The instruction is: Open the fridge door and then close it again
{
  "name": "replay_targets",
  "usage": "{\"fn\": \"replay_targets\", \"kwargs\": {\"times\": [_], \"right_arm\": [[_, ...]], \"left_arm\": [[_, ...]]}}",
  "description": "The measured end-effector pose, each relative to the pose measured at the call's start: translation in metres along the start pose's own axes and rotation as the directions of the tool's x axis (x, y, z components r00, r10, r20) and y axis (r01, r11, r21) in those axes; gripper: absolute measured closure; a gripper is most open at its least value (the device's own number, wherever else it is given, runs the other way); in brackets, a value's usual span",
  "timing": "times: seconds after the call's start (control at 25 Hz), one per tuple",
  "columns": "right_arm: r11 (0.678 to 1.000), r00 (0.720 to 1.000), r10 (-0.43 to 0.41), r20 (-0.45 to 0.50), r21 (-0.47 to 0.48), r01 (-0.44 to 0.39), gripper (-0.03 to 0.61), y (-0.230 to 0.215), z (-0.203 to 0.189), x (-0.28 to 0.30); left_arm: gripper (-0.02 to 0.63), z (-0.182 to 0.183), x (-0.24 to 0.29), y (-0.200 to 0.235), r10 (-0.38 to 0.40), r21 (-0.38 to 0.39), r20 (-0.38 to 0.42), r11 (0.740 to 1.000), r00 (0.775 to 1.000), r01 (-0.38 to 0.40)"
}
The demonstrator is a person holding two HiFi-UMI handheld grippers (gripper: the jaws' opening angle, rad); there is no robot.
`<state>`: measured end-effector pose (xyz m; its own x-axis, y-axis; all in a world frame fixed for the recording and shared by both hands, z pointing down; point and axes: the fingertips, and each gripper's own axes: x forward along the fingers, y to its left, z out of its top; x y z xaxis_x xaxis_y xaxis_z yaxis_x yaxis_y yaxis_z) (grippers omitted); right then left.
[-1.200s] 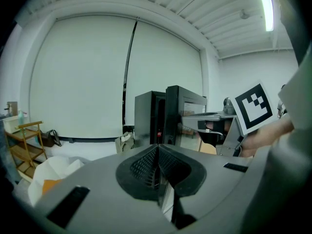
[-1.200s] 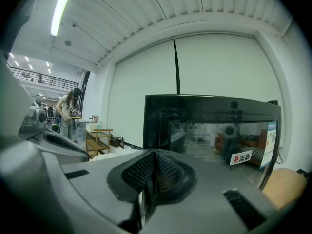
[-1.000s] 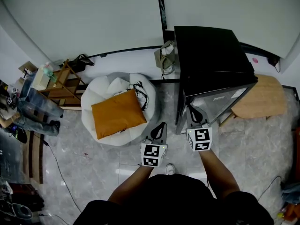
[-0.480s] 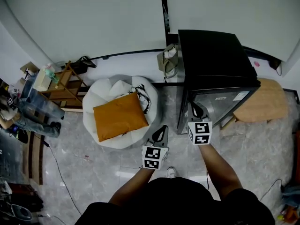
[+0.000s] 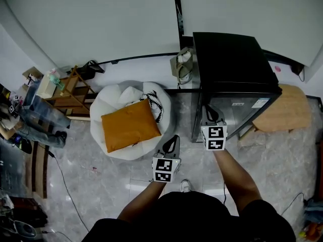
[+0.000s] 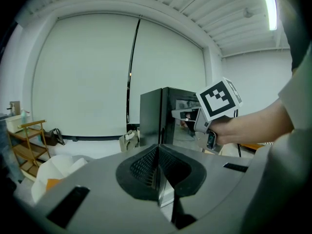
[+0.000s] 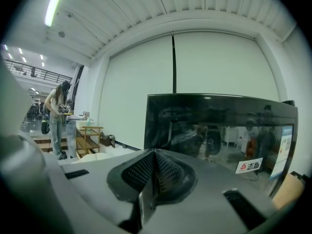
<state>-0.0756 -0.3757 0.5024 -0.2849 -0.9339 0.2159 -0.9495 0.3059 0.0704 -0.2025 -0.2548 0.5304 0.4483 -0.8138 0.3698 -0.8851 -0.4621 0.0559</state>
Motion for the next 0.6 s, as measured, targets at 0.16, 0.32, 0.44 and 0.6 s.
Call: {"fn": "replay_targets", "kwargs": {"times": [0.16, 0.32, 0.44, 0.6], "right_arm": [[1.0, 1.0, -0.002, -0.007, 0.0, 0.002, 0.558, 0.001, -0.001, 0.001], [0.999, 0.999, 0.043, 0.011, 0.016, -0.043, 0.558, 0.006, 0.006, -0.013], [0.998, 0.998, 0.058, 0.034, 0.017, -0.059, 0.558, 0.008, 0.012, -0.036], [0.997, 0.996, 0.067, 0.064, 0.035, -0.069, 0.558, 0.008, 0.019, -0.072]], "left_arm": [[0.591, 0.001, -0.002, -0.004, -0.004, -0.009, 0.008, 1.0, 1.0, 0.005], [0.591, 0.0, -0.007, -0.014, -0.012, -0.02, 0.011, 1.0, 1.0, 0.012], [0.591, -0.001, -0.011, -0.021, -0.016, -0.022, 0.012, 1.0, 1.0, 0.016], [0.591, 0.0, -0.016, -0.027, -0.016, -0.03, 0.017, 0.999, 1.0, 0.016]]}}
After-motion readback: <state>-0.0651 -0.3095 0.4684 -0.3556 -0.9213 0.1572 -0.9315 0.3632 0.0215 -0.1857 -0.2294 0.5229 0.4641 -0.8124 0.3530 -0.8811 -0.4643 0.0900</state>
